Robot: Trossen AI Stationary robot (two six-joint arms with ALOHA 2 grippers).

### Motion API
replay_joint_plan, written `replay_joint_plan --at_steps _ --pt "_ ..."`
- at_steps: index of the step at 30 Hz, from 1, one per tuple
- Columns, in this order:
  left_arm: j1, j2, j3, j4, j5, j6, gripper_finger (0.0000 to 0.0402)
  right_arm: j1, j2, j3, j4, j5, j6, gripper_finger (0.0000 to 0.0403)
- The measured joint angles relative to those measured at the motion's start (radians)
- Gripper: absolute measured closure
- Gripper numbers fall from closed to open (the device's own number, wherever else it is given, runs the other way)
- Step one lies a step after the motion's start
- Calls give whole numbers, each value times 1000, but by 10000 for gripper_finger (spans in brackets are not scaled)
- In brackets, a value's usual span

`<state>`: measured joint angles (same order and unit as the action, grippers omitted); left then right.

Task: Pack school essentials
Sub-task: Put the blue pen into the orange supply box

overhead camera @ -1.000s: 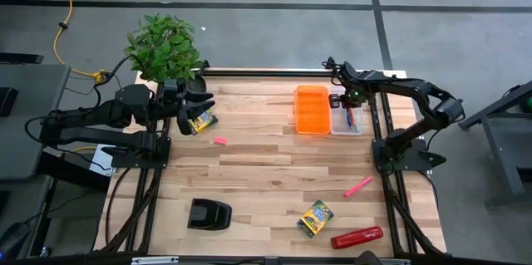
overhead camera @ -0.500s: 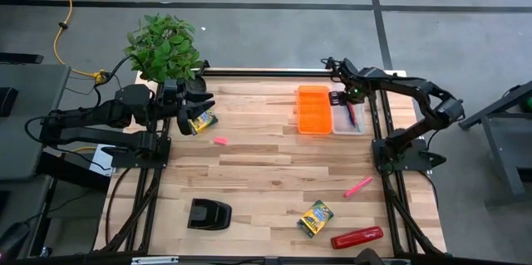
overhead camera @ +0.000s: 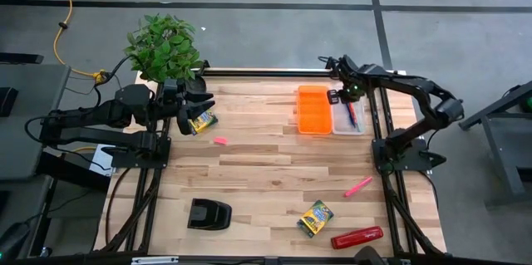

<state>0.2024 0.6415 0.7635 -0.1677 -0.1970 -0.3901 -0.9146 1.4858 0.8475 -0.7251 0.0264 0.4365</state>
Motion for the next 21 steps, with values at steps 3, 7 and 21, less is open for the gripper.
replay_joint_plan --at_steps 3,7,21 --pt "0 0 0 0 0 -1 264 -7 15 -19 3 -6 17 381" --pt "0 0 0 0 0 -3 264 -17 36 -33 13 -10 18 399" --pt "0 7 0 -1 0 -1 264 -24 51 -33 37 8 51 402"
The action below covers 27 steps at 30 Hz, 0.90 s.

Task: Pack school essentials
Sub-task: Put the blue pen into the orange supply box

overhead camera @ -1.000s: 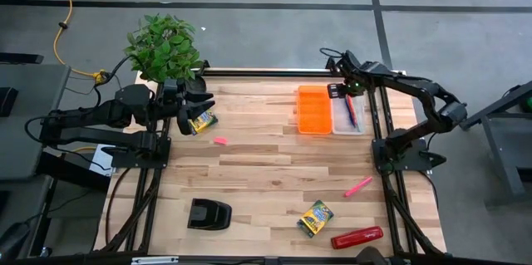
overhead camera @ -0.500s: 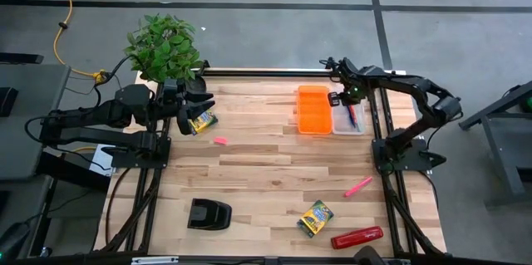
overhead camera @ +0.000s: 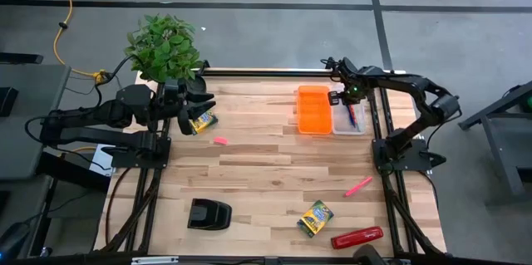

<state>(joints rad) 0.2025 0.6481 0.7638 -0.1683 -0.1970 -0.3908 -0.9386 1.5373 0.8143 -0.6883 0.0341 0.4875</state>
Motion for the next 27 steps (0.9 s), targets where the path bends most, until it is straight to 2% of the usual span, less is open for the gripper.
replay_joint_plan --at_steps 10,19,27 --pt "0 17 0 0 0 0 264 3 19 2 16 -12 10 402" --pt "0 17 0 1 3 -2 264 3 18 2 21 51 36 403" --pt "0 17 0 0 5 -25 264 17 19 2 -7 156 83 403"
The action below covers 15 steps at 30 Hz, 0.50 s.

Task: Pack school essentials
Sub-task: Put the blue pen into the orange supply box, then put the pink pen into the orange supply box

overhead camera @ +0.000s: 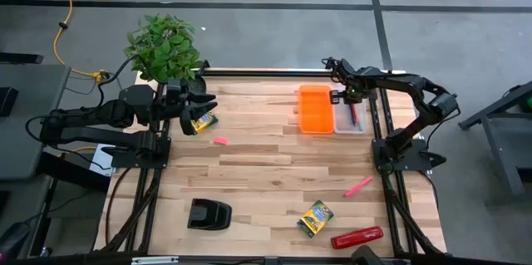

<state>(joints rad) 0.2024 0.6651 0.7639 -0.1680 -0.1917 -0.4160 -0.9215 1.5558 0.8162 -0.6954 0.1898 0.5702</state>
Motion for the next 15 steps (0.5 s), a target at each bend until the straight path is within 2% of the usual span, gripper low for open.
replay_joint_plan --at_steps 5,10,15 --pt "0 0 0 0 5 0 264 1 -13 0 -20 13 6 403" --pt "0 0 0 0 5 8 264 2 -95 0 -40 46 -3 403" --pt "0 0 0 0 5 8 264 28 -251 0 -43 -50 -88 403"
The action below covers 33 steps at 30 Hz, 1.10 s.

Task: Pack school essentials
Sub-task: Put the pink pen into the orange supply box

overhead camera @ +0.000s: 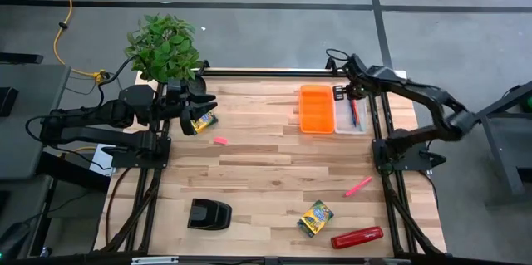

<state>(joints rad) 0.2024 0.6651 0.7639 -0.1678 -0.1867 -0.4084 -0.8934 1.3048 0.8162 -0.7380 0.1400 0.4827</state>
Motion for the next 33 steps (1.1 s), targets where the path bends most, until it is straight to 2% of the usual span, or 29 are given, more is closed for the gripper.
replay_joint_plan --at_steps 6,10,14,19,24,30,33 --pt "0 0 0 0 0 0 264 144 -242 0 96 -171 -74 403" --pt "0 0 0 0 -2 3 264 314 -360 0 282 -205 -46 403" --pt "0 0 0 0 -3 10 264 490 -398 0 533 -214 -83 403" --pt "0 0 0 0 41 60 265 651 -394 0 837 -288 -270 403" --pt "0 -7 7 28 92 201 290 721 -397 0 943 -300 -307 403" --pt "0 -8 44 64 151 350 382 734 -396 0 909 -300 -300 403" --pt "0 -10 44 60 145 368 392 734 -396 0 909 -310 -290 403"
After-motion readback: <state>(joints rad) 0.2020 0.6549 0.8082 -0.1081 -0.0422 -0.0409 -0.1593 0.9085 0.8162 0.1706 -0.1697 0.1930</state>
